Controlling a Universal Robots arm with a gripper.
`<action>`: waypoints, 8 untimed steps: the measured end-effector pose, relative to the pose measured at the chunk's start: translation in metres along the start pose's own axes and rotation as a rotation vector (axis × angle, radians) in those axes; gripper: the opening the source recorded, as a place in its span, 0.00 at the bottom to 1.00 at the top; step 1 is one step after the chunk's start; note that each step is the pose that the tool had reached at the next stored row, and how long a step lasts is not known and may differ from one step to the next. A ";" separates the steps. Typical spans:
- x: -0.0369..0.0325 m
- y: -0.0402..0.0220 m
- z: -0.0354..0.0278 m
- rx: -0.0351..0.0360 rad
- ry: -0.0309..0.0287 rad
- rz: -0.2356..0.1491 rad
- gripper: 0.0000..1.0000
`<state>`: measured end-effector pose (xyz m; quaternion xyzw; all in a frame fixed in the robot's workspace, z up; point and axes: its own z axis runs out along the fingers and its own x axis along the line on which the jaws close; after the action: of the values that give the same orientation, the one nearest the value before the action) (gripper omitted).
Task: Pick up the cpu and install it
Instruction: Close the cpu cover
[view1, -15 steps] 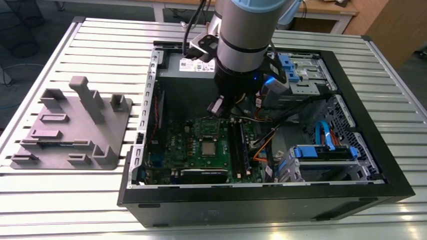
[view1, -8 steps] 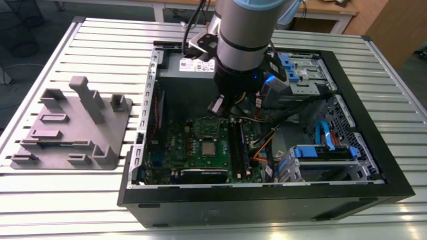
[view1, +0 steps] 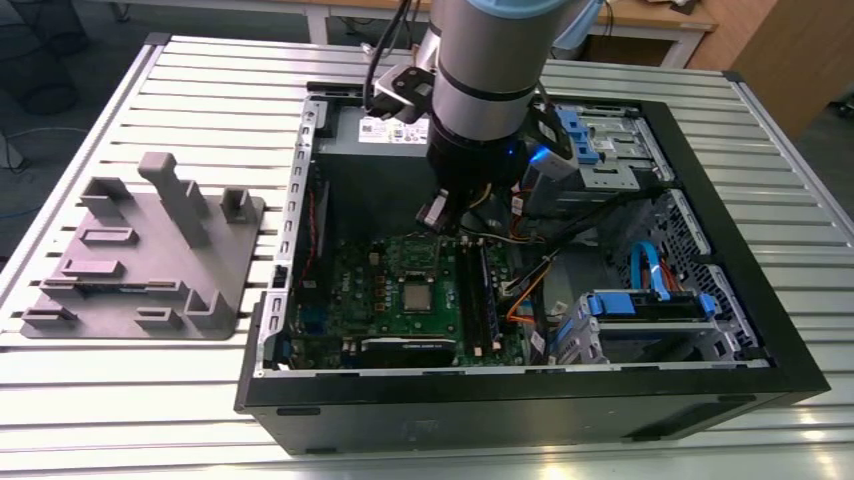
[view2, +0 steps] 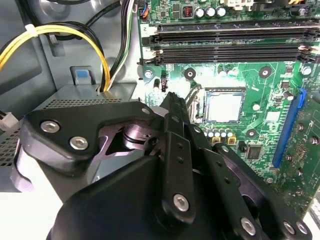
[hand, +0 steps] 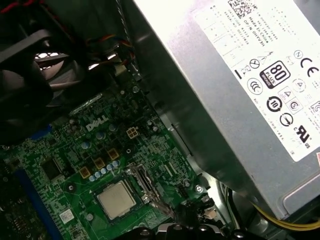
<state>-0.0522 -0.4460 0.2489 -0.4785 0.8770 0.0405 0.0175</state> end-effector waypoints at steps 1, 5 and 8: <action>0.0003 -0.0002 -0.0006 -0.0003 0.0001 -0.004 0.11; 0.0004 -0.0003 -0.0016 -0.0005 0.0003 -0.006 0.11; 0.0007 -0.0005 -0.0025 -0.0007 0.0002 -0.008 0.11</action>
<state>-0.0522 -0.4471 0.2513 -0.4819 0.8751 0.0407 0.0174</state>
